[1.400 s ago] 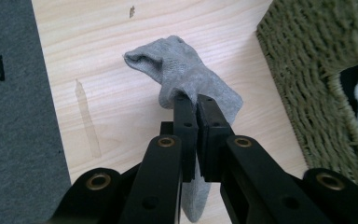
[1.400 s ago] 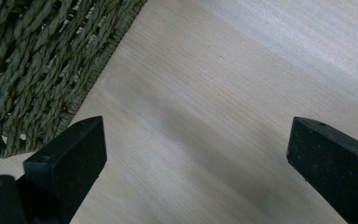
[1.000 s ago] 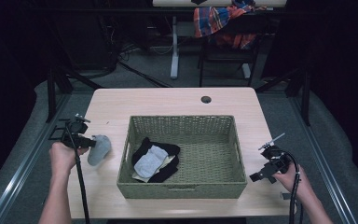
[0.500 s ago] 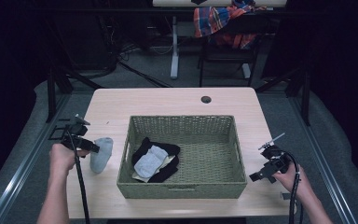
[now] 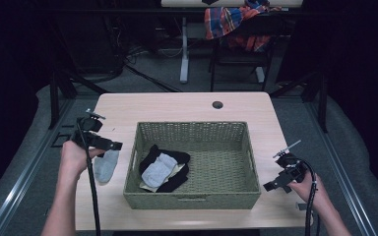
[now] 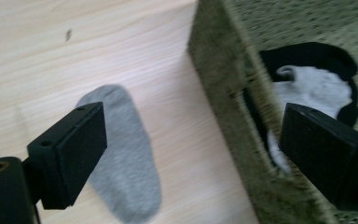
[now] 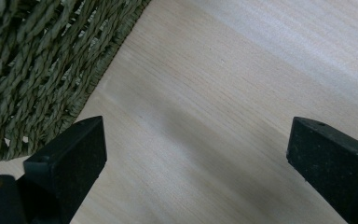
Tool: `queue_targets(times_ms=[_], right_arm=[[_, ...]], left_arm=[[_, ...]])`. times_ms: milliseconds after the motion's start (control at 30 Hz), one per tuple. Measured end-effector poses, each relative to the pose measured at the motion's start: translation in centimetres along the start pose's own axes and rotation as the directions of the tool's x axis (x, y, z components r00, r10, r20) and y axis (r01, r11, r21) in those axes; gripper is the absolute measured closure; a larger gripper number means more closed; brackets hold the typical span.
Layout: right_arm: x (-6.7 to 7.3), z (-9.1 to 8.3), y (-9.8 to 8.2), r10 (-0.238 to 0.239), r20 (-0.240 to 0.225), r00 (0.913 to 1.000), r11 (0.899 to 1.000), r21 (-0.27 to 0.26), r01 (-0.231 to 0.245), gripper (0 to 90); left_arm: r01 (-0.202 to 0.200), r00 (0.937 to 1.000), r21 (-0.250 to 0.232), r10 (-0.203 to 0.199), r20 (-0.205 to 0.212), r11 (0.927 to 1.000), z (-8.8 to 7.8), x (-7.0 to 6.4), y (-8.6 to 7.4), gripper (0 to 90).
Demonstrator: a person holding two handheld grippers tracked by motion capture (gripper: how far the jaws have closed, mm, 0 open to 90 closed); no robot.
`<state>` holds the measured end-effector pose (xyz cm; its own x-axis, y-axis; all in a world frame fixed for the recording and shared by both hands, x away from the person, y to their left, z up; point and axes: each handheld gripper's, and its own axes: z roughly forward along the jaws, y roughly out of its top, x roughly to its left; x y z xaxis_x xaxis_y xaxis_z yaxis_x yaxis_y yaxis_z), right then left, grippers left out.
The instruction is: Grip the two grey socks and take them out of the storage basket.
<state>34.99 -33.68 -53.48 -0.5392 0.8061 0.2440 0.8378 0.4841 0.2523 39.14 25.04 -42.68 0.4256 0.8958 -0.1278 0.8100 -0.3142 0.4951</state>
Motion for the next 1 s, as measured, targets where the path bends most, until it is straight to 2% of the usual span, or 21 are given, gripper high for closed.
queue_targets(times_ms=[33, 167, 333, 500, 533, 600, 667, 733, 767, 800, 833, 867, 967, 1000], right_arm=[[0.0, 0.0, 0.0, 0.0, 0.015, 0.9999, 1.0, 0.0, 0.0, 4.5], [-0.1, 0.0, 0.0, -0.014, 0.024, 0.9996, 1.0, 0.014, 0.013, 4.5], [-0.1, 0.0, 0.0, -0.013, 0.023, 0.9997, 1.0, 0.014, 0.012, 4.5], [0.0, 0.0, 0.0, -0.008, 0.019, 0.9998, 1.0, 0.008, 0.008, 4.5], [0.1, 0.1, 0.0, 0.002, 0.0, 1.0, 1.0, -0.002, -0.002, 4.5], [0.1, 0.1, 0.0, 0.002, -0.002, 1.0, 1.0, -0.004, -0.002, 4.5], [0.0, 0.0, -0.1, -0.005, 0.018, 0.9998, 1.0, 0.002, 0.005, 4.5], [-0.1, 0.0, -0.1, -0.008, 0.017, 0.9998, 1.0, 0.012, 0.008, 4.5], [-0.1, 0.0, -0.1, -0.008, 0.017, 0.9998, 1.0, 0.012, 0.008, 4.5], [0.0, 0.1, -0.2, 0.012, -0.002, 0.9999, 1.0, -0.014, -0.012, 4.5], [0.0, 0.1, -0.2, 0.012, -0.002, 0.9999, 1.0, -0.014, -0.012, 4.5], [-0.1, 0.1, -0.1, -0.003, 0.014, 0.9999, 1.0, 0.005, 0.003, 4.5], [-0.1, 0.1, -0.1, -0.009, 0.018, 0.9998, 1.0, 0.017, 0.009, 4.5], [0.0, 0.1, -0.1, 0.0, 0.003, 1.0, 1.0, 0.006, 0.0, 4.5]], left_arm=[[-0.008, 0.9998, -0.006, 0.008, 0.017, 1.0, 0.0, -0.3, 0.1, 6.6], [-0.063, 0.9962, -0.01, 0.063, 0.059, 0.998, 0.3, -2.4, 0.8, 4.2], [-0.135, 0.989, 0.004, 0.135, 0.061, 0.9908, 1.1, -5.0, 1.3, 2.1], [-0.165, 0.9847, 0.029, 0.163, 0.06, 0.9858, 2.2, -6.2, 1.4, 2.3], [-0.18, 0.982, 0.043, 0.177, 0.065, 0.9826, 2.7, -6.9, 1.5, 2.4], [-0.183, 0.9815, 0.047, 0.18, 0.067, 0.982, 2.9, -7.1, 1.5, 2.7], [-0.195, 0.9794, 0.056, 0.191, 0.065, 0.9792, 3.4, -7.8, 1.6, 3.5], [-0.208, 0.9768, 0.06, 0.205, 0.064, 0.9762, 3.9, -8.6, 1.7, 4.4], [-0.208, 0.9768, 0.06, 0.205, 0.064, 0.9762, 3.9, -8.6, 1.7, 5.3], [-0.215, 0.9754, 0.063, 0.211, 0.063, 0.9745, 4.1, -8.9, 1.7, 6.2], [-0.224, 0.9734, 0.072, 0.22, 0.064, 0.9718, 4.3, -9.1, 1.7, 6.2], [-0.226, 0.9731, 0.074, 0.222, 0.063, 0.9713, 4.5, -9.3, 1.7, 8.7], [-0.232, 0.9721, 0.09, 0.228, 0.055, 0.9685, 5.4, -9.8, 1.6, 10.8], [-0.238, 0.9708, 0.102, 0.233, 0.058, 0.9659, 5.8, -10.0, 1.6, 12.1]])
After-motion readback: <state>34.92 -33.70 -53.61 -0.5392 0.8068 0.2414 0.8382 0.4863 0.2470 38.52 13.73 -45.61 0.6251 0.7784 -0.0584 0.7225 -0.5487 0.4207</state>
